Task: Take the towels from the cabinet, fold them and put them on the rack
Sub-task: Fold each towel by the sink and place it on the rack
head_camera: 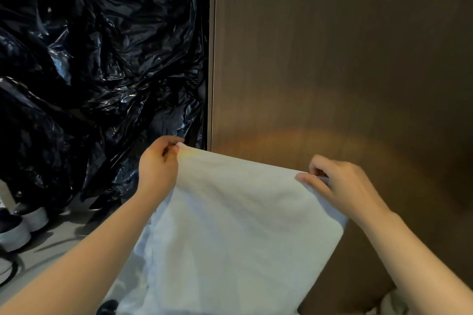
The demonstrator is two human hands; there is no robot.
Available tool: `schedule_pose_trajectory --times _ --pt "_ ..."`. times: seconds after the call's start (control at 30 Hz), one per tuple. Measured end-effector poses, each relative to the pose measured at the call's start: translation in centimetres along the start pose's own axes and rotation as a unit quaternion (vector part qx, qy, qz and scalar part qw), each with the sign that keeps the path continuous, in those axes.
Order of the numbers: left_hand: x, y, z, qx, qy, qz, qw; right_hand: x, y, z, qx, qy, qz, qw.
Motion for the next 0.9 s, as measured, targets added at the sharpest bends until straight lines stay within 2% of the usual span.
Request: schedule_pose_trajectory --times 0.13,0.37,0.5,0.67,0.8,0.9 --pt "0.0 0.2 -0.1 -0.011 -0.002 0.006 1.0 0.0 0.1 -0.7 0.006 -0.037 -0.01 0.999" --pt "1.6 1.4 1.0 -0.015 -0.032 0.037 0.999 -0.1 -0.5 0.5 0.005 -0.035 -0.01 0.999" --pt "1.9 0.4 1.3 -0.011 -0.04 0.01 0.999 1.6 0.2 1.4 -0.004 -0.063 -0.018 0.998" --pt "4.8 -3.9 4.5 -0.015 -0.09 -0.048 0.995 6.3 2.6 6.8 -0.047 -0.12 0.048 0.99" --pt "6.5 -6.8 6.5 -0.032 -0.141 -0.098 0.985 9.5 4.2 10.0 -0.078 -0.091 0.096 0.988" --pt "7.5 -7.5 7.4 -0.044 -0.157 -0.102 0.981 10.5 4.6 11.3 -0.085 -0.103 0.112 0.985"
Point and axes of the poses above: each hand's wrist, its own x-axis towards the middle knuckle, its own z-axis out of the back of the hand, y = z × x, the point moved 6 cm from there along x, towards the middle knuckle, and after that the axes turned 14 degrees about x, right-handed, at the moved point
